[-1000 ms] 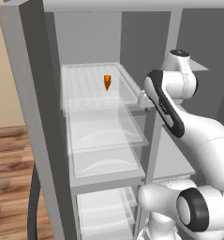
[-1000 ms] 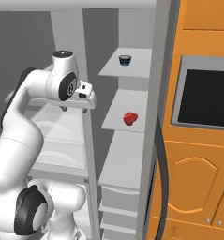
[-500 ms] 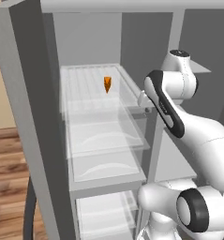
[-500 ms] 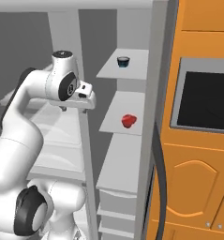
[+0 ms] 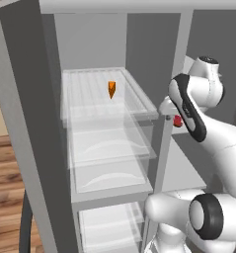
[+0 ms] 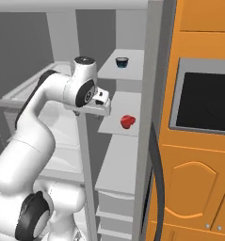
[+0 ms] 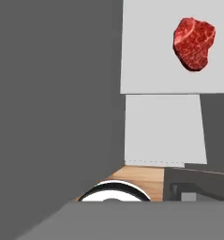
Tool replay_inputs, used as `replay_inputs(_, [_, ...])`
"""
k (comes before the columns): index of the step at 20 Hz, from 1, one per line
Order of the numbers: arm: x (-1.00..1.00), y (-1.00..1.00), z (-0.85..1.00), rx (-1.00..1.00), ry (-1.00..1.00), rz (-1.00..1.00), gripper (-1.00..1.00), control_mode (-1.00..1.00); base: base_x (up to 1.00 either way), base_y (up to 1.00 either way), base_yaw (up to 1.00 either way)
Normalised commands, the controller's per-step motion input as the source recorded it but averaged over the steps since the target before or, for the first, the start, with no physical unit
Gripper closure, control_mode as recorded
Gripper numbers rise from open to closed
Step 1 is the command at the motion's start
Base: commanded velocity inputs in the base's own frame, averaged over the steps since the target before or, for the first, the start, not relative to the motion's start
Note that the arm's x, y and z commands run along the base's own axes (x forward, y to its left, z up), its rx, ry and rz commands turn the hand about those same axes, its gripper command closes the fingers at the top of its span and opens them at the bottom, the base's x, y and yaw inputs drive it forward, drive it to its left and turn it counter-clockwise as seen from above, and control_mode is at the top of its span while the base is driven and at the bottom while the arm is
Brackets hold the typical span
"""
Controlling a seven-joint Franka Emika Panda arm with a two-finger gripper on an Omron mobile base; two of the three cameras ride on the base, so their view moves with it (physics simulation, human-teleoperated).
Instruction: Pick up the frozen steak from the freezer, place it on any shelf in the fridge, and close the fridge and freezer doors when done.
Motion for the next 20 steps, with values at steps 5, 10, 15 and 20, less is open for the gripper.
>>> replay_inputs(5, [0.02,-0.94,-0.31,0.1,0.01,0.01,-1.0,-1.0,0.0,0.0,0.0])
replay_inputs(10, [0.16,-0.47,-0.49,0.0,0.0,0.0,-1.0,-1.0,0.0,0.0,0.0])
replay_inputs(15, [0.34,-0.04,-0.4,-0.02,-0.01,0.02,-1.0,-1.0,0.0,0.0,0.0])
replay_inputs(20, [0.2,-0.3,-0.17,0.0,-0.01,0.1,-1.0,-1.0,0.0,0.0,0.0])
